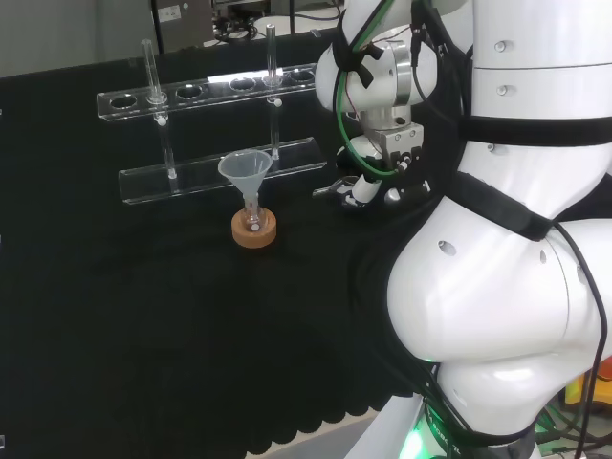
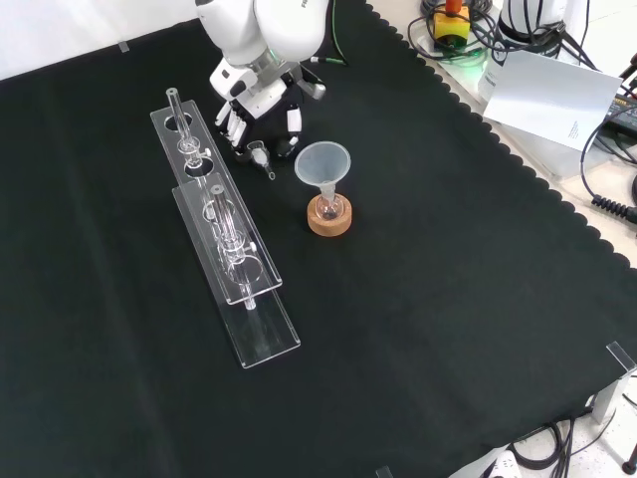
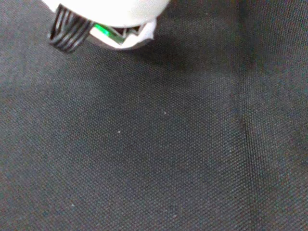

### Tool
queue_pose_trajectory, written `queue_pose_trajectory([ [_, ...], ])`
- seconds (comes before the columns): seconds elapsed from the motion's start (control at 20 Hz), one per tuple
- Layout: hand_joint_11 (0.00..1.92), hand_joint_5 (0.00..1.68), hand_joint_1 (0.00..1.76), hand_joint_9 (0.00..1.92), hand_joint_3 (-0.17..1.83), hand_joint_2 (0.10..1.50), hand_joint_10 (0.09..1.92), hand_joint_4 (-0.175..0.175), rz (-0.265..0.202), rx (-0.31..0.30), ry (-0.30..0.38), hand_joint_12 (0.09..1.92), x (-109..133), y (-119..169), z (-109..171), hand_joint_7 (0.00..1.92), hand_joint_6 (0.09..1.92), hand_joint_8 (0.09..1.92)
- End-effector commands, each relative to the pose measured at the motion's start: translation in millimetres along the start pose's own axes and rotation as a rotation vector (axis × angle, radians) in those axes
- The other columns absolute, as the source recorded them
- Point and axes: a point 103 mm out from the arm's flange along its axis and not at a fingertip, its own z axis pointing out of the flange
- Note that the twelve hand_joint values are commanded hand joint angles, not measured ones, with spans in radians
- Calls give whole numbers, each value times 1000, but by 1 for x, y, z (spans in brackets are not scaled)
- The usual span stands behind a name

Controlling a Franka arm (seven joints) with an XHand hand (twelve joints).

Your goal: Pick up the weighing funnel.

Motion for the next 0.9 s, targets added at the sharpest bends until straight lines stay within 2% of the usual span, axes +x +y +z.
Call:
queue_pose_trajectory([
  [0.05,341,589,1010,779,729,592,548,11,4,2,1,1313,0,2,3,672,868,767],
  [0.7,356,636,998,803,737,618,553,25,5,3,4,1309,0,5,4,692,900,770],
  [0.9,400,709,1003,856,733,643,546,51,13,-1,0,1296,1,7,4,759,912,760],
])
